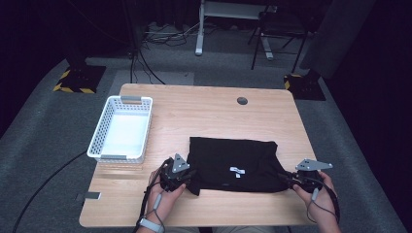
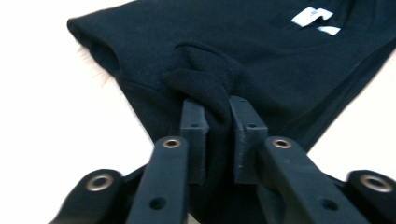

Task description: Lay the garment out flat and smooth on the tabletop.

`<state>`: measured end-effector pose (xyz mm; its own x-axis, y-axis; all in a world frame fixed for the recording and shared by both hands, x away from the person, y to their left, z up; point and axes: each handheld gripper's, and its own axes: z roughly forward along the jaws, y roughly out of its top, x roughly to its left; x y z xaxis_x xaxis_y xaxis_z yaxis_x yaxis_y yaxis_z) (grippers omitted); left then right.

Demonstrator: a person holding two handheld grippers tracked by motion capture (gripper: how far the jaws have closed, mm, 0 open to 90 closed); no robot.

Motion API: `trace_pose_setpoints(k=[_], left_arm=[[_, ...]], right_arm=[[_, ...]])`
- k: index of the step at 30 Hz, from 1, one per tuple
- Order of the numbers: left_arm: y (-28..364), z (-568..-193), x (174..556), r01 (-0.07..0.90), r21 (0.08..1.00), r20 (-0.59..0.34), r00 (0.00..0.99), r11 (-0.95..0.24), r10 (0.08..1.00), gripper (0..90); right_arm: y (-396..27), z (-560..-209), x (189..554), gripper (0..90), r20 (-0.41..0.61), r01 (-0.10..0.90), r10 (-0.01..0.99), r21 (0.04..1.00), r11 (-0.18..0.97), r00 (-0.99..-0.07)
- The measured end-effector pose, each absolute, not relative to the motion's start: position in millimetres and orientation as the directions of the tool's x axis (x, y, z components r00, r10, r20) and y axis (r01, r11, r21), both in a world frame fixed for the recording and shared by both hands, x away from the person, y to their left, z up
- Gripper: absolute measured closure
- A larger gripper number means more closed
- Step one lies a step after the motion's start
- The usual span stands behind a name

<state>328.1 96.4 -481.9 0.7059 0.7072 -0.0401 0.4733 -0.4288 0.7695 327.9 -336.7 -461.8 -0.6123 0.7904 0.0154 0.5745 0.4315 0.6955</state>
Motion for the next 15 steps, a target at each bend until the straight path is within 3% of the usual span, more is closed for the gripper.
trace_pose_setpoints(k=[15], left_arm=[[81.3, -438.5, 279.7, 0.333, 0.808, 0.069, 0.767, -0.487, 0.639, 79.6]], right_arm=[[-343.7, -421.3, 287.4, 83.7, -0.024, 0.493, 0.775, 0.759, 0.425, -0.632]])
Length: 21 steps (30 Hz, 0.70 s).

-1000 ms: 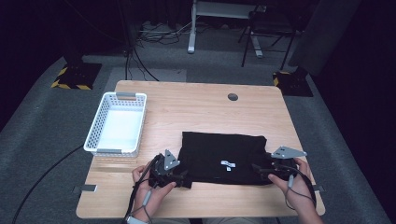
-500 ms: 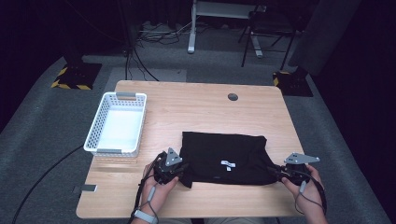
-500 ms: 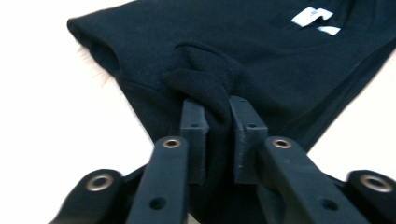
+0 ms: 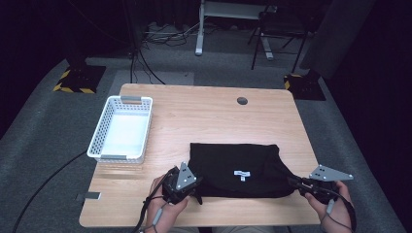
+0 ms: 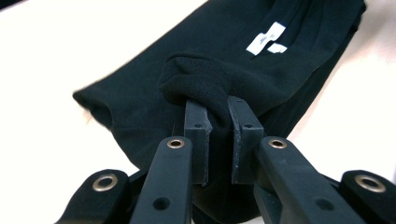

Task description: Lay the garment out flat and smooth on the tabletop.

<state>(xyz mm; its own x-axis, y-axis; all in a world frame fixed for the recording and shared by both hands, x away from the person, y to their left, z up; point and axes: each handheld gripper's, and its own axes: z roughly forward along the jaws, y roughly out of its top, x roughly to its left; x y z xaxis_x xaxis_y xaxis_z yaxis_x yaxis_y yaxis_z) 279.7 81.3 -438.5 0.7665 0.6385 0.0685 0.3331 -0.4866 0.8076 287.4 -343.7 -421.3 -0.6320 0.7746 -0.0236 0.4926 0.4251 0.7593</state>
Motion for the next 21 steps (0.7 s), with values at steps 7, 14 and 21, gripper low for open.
trace_pose_setpoints(k=[7, 14, 21], left_arm=[[83.2, -422.4, 257.5, 0.299, 0.8, 0.106, 0.783, -0.52, 0.613, 79.5], [87.0, -419.2, 251.0, 0.303, 0.795, 0.109, 0.781, -0.525, 0.615, 79.1], [93.9, -422.7, 269.6, 0.341, 0.792, 0.082, 0.763, -0.507, 0.641, 79.7]], right_arm=[[-343.8, -411.4, 270.7, 83.7, -0.027, 0.474, 0.759, 0.767, 0.433, -0.65], [-338.3, -401.2, 259.8, 83.7, -0.024, 0.454, 0.733, 0.772, 0.446, -0.68], [-337.3, -398.5, 273.8, 83.9, 0.003, 0.47, 0.724, 0.762, 0.445, -0.69]])
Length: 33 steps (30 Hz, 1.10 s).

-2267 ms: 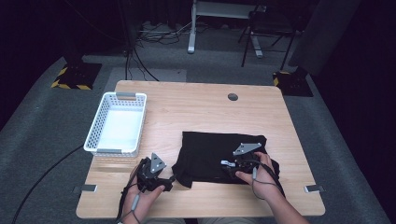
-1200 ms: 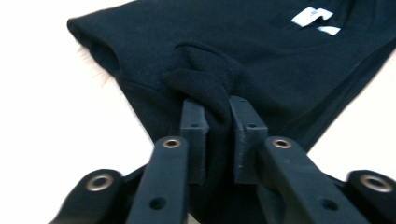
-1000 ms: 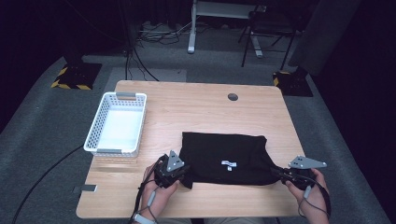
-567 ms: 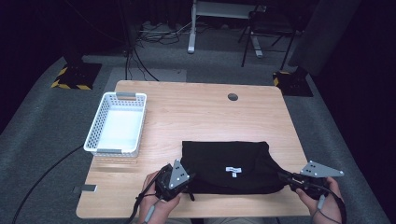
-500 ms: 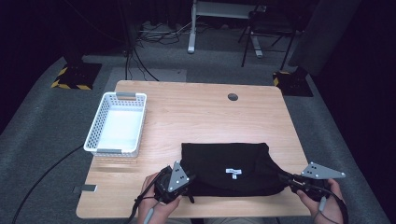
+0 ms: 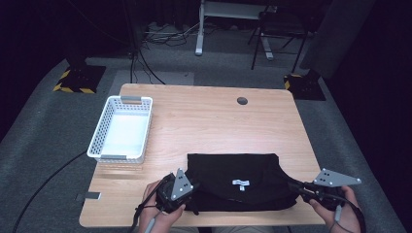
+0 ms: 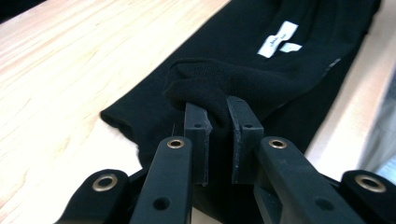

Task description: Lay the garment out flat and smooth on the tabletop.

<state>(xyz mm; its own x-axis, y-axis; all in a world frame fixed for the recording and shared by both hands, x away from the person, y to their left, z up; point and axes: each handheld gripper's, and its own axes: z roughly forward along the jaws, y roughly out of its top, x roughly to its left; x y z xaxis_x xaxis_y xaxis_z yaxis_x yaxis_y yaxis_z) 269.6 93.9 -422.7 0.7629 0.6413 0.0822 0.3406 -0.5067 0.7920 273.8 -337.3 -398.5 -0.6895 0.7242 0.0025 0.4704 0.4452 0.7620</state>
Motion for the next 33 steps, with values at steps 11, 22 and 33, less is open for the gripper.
trace_pose_setpoints(k=[11, 22, 33], left_arm=[[109.3, -386.0, 433.9, 0.468, 0.804, 0.104, 0.497, -0.367, 0.862, 49.5], [94.5, -411.4, 395.1, 0.467, 0.764, 0.123, 0.573, -0.446, 0.81, 42.7], [79.9, -448.9, 353.3, 0.504, 0.694, 0.09, 0.648, -0.514, 0.756, 40.1]], right_arm=[[-363.8, -370.5, 442.6, 32.0, 0.068, 0.424, 0.924, 0.899, 0.107, -0.377], [-344.7, -399.7, 417.9, 30.7, 0.092, 0.465, 0.857, 0.867, 0.182, -0.507], [-327.7, -437.0, 373.0, 31.1, 0.016, 0.522, 0.779, 0.751, 0.405, -0.627]])
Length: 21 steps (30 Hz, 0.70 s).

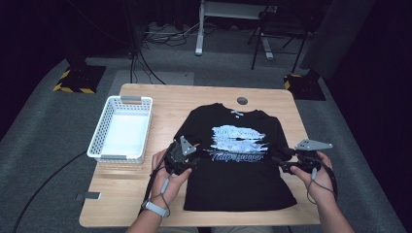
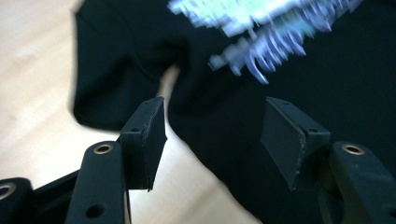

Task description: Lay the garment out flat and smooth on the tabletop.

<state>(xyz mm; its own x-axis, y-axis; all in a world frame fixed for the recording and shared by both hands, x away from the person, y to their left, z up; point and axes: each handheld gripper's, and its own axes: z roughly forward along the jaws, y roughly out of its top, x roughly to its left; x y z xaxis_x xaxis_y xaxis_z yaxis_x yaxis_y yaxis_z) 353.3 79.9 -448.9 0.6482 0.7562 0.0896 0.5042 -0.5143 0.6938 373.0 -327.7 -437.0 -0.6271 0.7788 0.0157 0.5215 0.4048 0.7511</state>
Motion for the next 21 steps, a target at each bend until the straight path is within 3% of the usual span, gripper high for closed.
trace_pose_setpoints(k=[8, 21], left_arm=[[71.7, -477.2, 340.3, 0.52, 0.643, 0.086, 0.681, -0.562, 0.727, 40.6], [75.7, -492.3, 317.2, 0.506, 0.656, 0.073, 0.695, -0.559, 0.715, 39.8]], right_arm=[[-318.6, -473.4, 356.0, 31.7, -0.024, 0.547, 0.748, 0.667, 0.506, -0.664], [-318.8, -492.2, 338.8, 31.4, -0.014, 0.523, 0.705, 0.659, 0.54, -0.709]])
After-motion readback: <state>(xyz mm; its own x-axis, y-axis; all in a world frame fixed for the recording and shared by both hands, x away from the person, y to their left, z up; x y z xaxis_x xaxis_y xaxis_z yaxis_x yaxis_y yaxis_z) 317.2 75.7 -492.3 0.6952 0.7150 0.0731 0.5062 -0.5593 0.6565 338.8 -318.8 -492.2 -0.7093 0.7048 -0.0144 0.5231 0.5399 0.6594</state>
